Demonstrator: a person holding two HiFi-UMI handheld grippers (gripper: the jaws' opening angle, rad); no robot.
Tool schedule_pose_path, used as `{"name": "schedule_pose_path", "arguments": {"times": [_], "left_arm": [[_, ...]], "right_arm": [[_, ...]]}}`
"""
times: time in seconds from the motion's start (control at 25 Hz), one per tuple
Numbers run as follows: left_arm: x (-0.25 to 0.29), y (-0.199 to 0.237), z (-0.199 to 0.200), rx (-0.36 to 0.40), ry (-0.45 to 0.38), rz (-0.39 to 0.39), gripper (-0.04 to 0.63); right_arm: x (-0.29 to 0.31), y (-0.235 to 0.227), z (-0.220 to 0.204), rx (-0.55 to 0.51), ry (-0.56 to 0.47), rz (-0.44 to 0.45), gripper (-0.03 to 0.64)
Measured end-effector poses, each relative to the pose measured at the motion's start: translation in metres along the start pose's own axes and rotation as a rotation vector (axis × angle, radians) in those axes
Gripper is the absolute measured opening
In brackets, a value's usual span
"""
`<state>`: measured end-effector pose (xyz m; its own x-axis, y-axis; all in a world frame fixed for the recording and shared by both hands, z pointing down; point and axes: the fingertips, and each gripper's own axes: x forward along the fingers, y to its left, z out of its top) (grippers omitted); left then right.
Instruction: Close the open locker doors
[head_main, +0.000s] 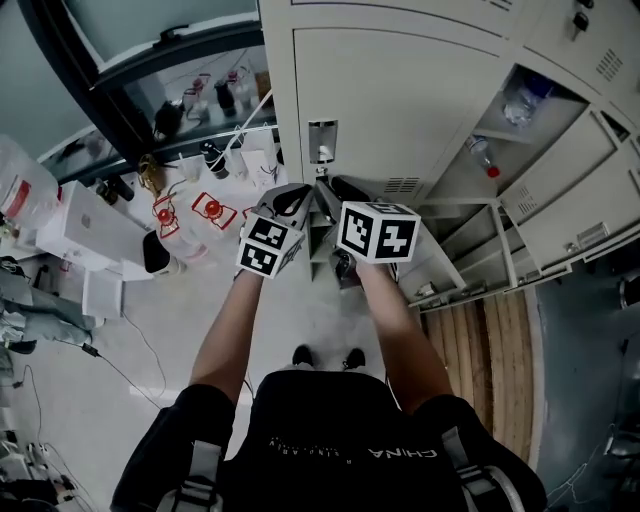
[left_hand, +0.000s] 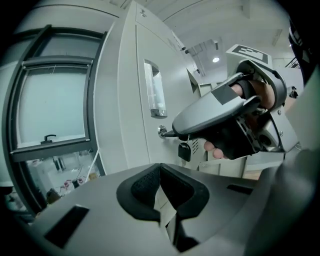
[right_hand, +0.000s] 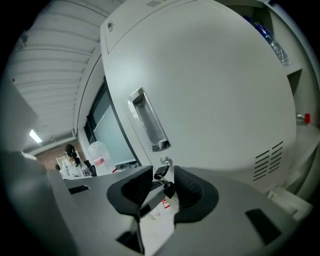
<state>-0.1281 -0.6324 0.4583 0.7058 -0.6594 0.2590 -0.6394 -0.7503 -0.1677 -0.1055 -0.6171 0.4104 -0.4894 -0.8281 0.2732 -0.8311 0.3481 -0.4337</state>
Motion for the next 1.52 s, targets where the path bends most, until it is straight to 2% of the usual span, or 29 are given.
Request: {"name": "schedule_pose_path", "arguments": {"times": [0.2, 0.48, 0.64, 1.2, 1.52], "left_arm": [[0.003, -0.004, 0.000, 0.009, -0.003, -0.033, 0.020], [0.004, -0.004, 0.000, 0.009, -0.003, -0.051, 0.020], [0.004, -0.006, 0.001, 0.015, -0.002, -0.061, 0.020], [0.003, -0.005, -0.002, 0.015, -0.017, -0.061, 0.020], [0.003, -0.007, -0.003, 0.009, -0.019, -0.054, 0.020]], "right_arm": [[0.003, -0.005, -0.004, 0.107, 0.002, -0.013, 0.129], [0.007, -0.003, -0.005, 0.115, -0.010, -0.040, 0.069], [0.007, -0.003, -0.006, 0.116, -0.015, -0.037, 0.064], [0.007, 0.004, -0.008, -0.493, 0.091, -0.246, 0.063], [0.006, 0.007, -0.010, -0.824, 0.175, -0.307, 0.064]]}}
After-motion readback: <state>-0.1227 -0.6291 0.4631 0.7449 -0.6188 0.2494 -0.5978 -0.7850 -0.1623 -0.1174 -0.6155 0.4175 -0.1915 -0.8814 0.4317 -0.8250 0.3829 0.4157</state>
